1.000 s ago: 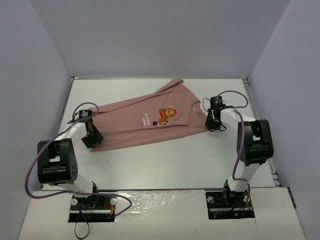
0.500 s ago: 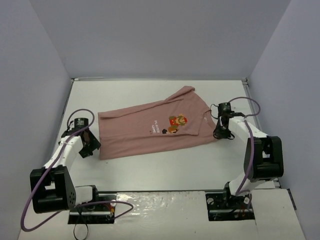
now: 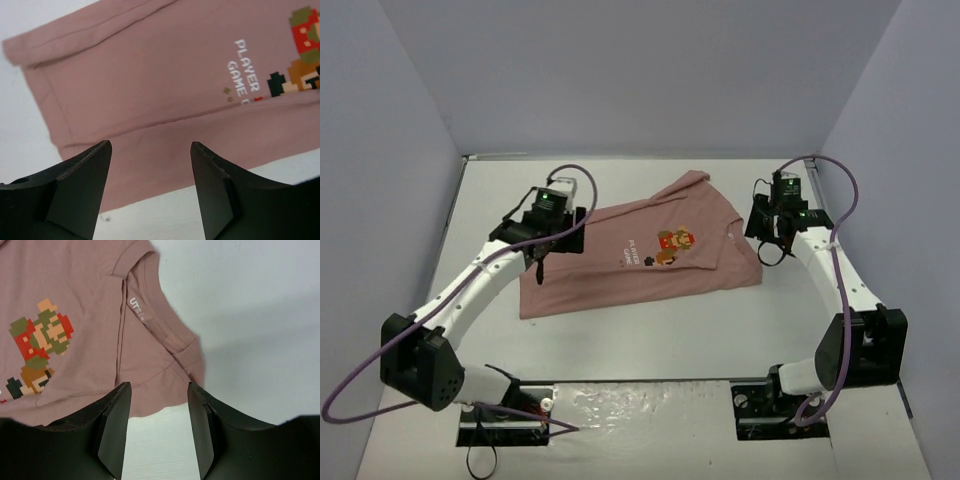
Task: Fold and stack the t-shirts
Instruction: Fold the flattened tshirt in 1/3 of the way
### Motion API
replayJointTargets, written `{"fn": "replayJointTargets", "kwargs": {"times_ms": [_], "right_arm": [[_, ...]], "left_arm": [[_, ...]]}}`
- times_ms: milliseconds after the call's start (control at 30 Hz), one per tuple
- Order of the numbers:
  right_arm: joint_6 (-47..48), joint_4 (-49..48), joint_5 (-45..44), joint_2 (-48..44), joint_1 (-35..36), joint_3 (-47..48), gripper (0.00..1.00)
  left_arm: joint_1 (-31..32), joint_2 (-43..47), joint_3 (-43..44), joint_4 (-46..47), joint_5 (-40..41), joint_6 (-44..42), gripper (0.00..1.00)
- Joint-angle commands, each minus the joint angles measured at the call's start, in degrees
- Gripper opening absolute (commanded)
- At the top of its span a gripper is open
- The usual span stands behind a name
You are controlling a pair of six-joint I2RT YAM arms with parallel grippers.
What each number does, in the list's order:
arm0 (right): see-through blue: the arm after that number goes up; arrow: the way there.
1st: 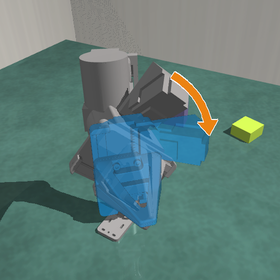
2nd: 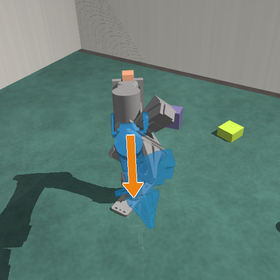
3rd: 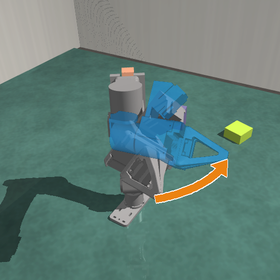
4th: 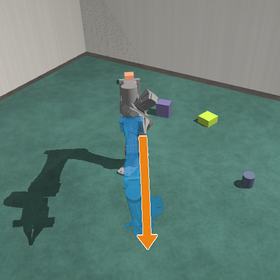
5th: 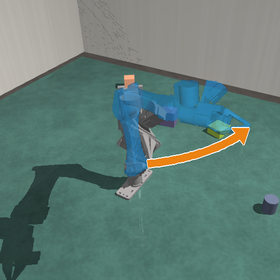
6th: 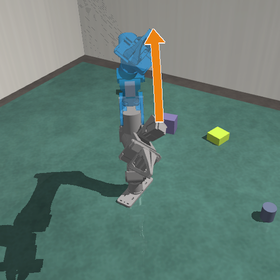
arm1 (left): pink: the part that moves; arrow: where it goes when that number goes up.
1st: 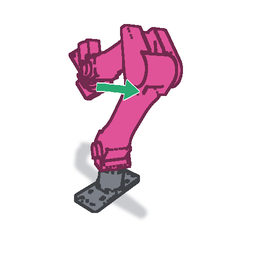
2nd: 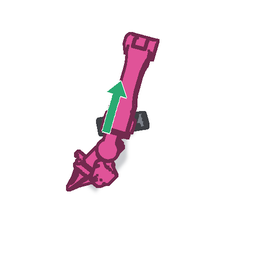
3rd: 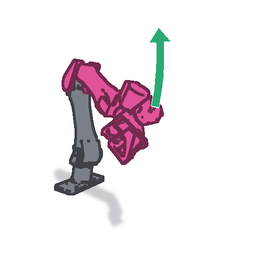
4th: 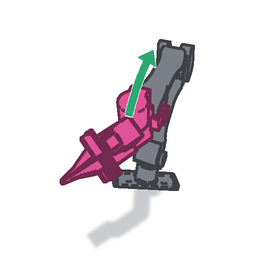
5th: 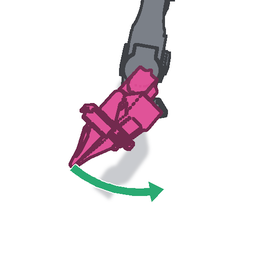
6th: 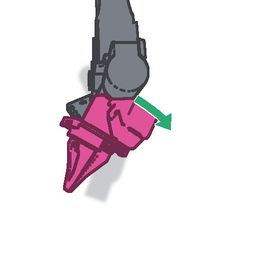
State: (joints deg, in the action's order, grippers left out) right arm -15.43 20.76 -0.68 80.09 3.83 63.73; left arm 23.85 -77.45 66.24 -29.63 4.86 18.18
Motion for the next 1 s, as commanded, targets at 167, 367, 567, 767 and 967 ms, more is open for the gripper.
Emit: {"fn": "replayJointTargets", "kwargs": {"times_ms": [167, 367, 567, 767, 967], "right_arm": [[-2.2, 1.8, 4.7, -7.6, -6.7, -4.0, 0.46], [-3.0, 2.4, 11.8, -9.9, -12.1, -7.4, 0.51], [-2.8, 2.2, 14.5, -6.5, -3.7, -2.1, 0.51], [-13.0, -3.0, 10.7, 1.2, 5.2, -0.7, 0.56], [-19.4, -9.7, 11.0, 7.1, 6.9, -3.8, 0.56]], "left_arm": [[19.3, -16.6, 13.6, 15.1, 2.4, -15.3, 0.62], [24.5, -30.2, 25.4, 17.5, 1.3, -17.0, 0.62], [22.3, -26.0, 22.7, 15.1, 7.7, -10.5, 0.62], [13.7, -12.1, 8.6, 9.0, 10.2, -0.3, 0.62], [6.7, -1.8, -5.1, 5.6, 9.0, 4.2, 0.62]]}}
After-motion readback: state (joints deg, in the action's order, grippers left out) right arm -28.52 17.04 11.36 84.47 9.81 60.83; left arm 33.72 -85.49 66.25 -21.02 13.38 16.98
